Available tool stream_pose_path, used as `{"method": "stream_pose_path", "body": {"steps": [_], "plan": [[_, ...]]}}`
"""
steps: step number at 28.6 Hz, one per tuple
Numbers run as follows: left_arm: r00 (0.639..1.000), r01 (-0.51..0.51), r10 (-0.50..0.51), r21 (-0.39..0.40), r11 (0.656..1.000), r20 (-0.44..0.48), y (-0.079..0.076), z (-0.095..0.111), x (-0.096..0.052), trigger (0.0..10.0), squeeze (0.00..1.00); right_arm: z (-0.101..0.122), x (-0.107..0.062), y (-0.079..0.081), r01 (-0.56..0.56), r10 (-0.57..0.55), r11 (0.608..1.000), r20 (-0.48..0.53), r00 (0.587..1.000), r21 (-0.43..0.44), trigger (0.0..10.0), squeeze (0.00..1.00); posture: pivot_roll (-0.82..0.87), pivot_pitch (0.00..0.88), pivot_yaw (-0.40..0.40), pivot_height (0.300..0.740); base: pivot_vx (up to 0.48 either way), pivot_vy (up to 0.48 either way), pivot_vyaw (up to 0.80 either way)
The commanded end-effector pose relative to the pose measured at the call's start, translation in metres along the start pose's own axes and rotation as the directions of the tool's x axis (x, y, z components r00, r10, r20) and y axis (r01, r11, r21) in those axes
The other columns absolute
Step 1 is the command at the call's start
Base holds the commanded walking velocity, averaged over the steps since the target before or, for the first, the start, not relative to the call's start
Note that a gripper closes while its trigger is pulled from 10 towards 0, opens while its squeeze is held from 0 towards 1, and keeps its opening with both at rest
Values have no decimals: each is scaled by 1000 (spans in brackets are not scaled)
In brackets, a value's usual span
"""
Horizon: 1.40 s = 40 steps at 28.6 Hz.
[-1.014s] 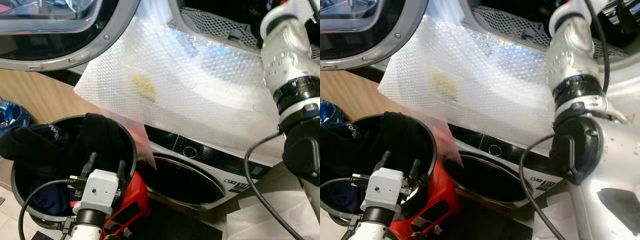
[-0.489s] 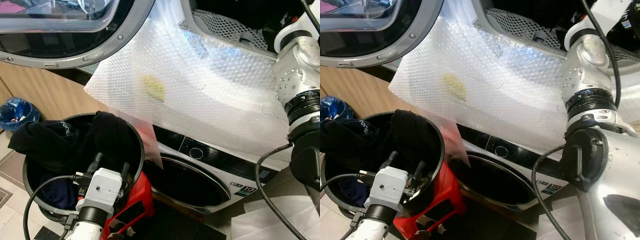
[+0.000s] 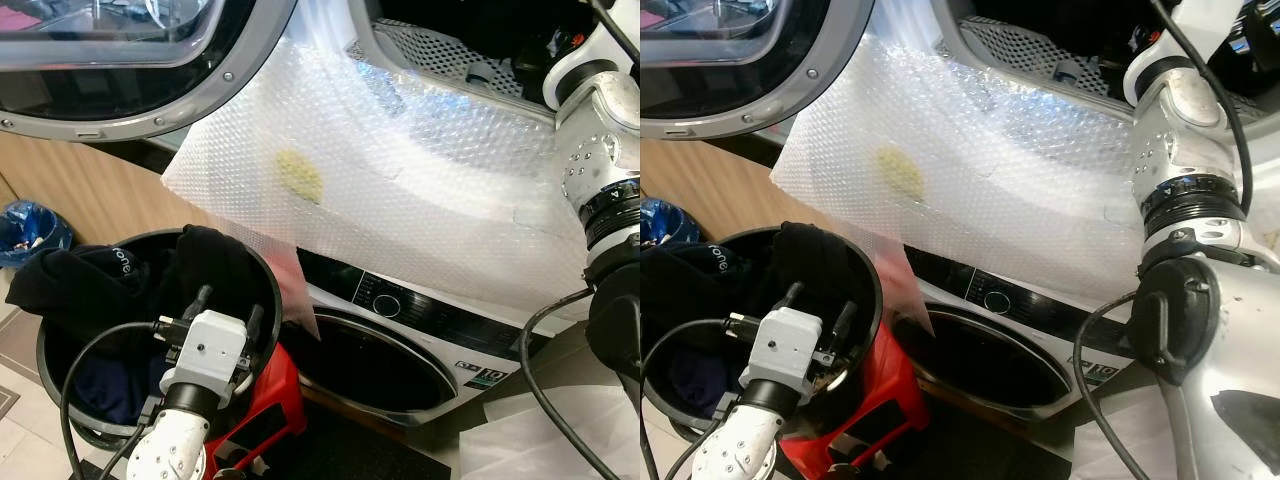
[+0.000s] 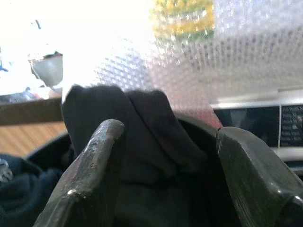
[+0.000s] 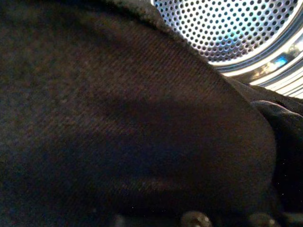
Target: Clothes washing
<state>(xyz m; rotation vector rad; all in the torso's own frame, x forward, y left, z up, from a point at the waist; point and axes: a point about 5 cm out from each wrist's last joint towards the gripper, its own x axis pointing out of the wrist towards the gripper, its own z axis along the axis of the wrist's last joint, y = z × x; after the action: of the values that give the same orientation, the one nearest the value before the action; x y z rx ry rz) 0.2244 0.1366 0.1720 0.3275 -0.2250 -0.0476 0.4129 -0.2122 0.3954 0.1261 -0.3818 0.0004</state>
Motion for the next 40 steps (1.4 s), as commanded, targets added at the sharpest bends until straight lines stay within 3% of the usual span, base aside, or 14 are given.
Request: {"method": "stream_pose_path", "body": {"steps": [1,12,13,22,32,40], "plan": [[1000,22,-22,-9,1000,-10,-2,-4,1,10000,0,-7,-3,-10,17,-16,1000,-44,999,17,10000,0,122,182,-69,740,0,0,0],[999,44,-44,-8,999,7,-1,-8,13,10000,0,14,-4,-26,24,-24,999,-1,1000,30,10000,0,79,140,-60,740,0,0,0],[999,49,-49,-9,999,12,-2,-9,17,10000,0,14,-6,-33,32,-32,999,-21,999,5,10000,0,77,135,-62,740,0,0,0],[997,70,-69,-9,998,18,-3,-12,24,10000,0,1,-13,-39,-36,35,999,-90,995,-15,10000,0,50,110,-67,740,0,0,0],[996,89,-88,-13,996,30,-5,-14,29,10000,0,-11,-33,-40,-105,106,994,-148,983,13,10000,0,23,83,-63,740,0,0,0],[995,96,-95,-17,995,37,-7,-15,33,10000,0,-4,-53,-48,-112,113,994,-145,983,15,10000,0,10,75,-63,740,0,0,0]]}}
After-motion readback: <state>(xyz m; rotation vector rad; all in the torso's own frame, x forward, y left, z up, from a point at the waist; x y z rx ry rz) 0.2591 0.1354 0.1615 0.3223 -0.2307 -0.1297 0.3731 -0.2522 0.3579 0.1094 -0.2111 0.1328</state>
